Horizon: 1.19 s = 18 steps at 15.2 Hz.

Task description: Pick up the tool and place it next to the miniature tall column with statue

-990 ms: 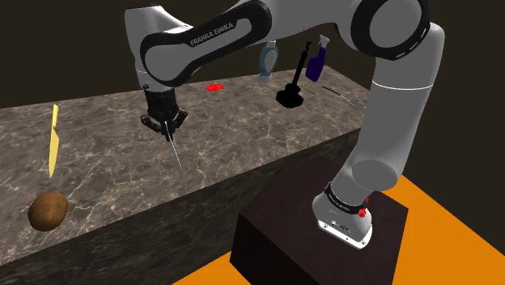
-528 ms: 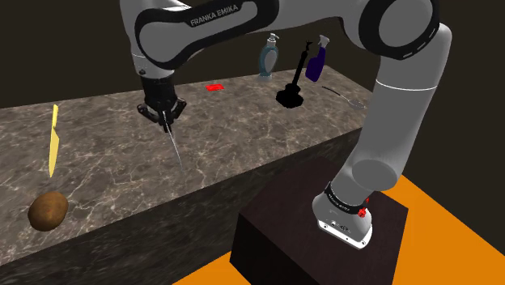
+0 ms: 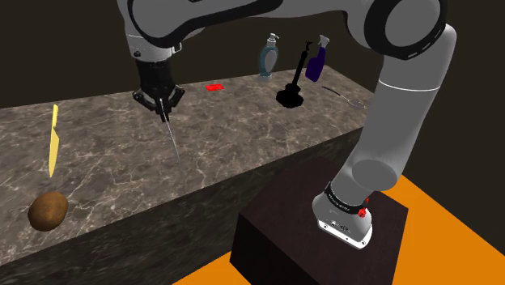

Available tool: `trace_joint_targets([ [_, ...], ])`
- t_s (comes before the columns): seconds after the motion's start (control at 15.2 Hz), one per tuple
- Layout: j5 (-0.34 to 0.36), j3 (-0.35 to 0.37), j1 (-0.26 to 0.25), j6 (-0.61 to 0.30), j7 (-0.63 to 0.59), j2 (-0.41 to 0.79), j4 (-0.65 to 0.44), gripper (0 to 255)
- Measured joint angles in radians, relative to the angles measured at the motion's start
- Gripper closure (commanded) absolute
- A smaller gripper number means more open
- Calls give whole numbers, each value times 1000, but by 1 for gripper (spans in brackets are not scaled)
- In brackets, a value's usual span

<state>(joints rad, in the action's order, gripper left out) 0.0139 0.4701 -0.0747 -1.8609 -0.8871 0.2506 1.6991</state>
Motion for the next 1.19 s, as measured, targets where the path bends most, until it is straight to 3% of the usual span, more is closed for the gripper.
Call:
trace_joint_targets([
  [1.19,-5,7,-7,241,-11,-11,-232,255],
])
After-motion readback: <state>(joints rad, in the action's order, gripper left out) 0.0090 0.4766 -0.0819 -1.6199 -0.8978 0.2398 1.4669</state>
